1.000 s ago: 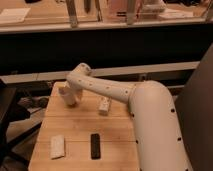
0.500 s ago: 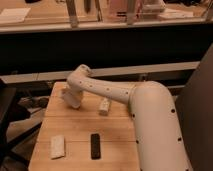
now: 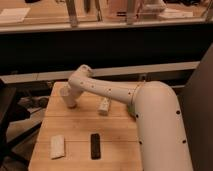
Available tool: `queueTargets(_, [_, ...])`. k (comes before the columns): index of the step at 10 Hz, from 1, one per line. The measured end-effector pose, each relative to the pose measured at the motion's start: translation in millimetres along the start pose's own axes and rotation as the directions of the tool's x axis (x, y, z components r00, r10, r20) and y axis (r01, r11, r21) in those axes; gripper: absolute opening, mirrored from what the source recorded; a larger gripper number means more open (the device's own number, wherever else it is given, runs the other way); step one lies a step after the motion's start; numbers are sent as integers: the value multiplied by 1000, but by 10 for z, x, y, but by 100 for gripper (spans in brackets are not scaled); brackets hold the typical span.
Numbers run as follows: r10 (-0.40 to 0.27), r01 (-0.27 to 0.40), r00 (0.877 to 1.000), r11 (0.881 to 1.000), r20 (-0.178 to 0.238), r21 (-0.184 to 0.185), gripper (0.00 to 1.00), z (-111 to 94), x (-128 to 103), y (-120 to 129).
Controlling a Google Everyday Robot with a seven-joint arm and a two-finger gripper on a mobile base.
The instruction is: Pick up the ceramic cup
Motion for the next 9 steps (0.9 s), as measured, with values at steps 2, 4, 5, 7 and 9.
queueTargets(2, [-4,4,1000,1000,-8,2,2,-124,49,-6])
queueTargets(4, [-8,8,1000,1000,-9,3,2,-193,55,-25])
queueTargets(5, [-13,13,1000,1000,-11,7,2,-218,43,-41])
queueTargets(7, [-14,14,1000,1000,-18,12,2,-329,95,-34])
queueTargets(9, [-17,17,1000,1000,-14,18,2,-382,92,-57])
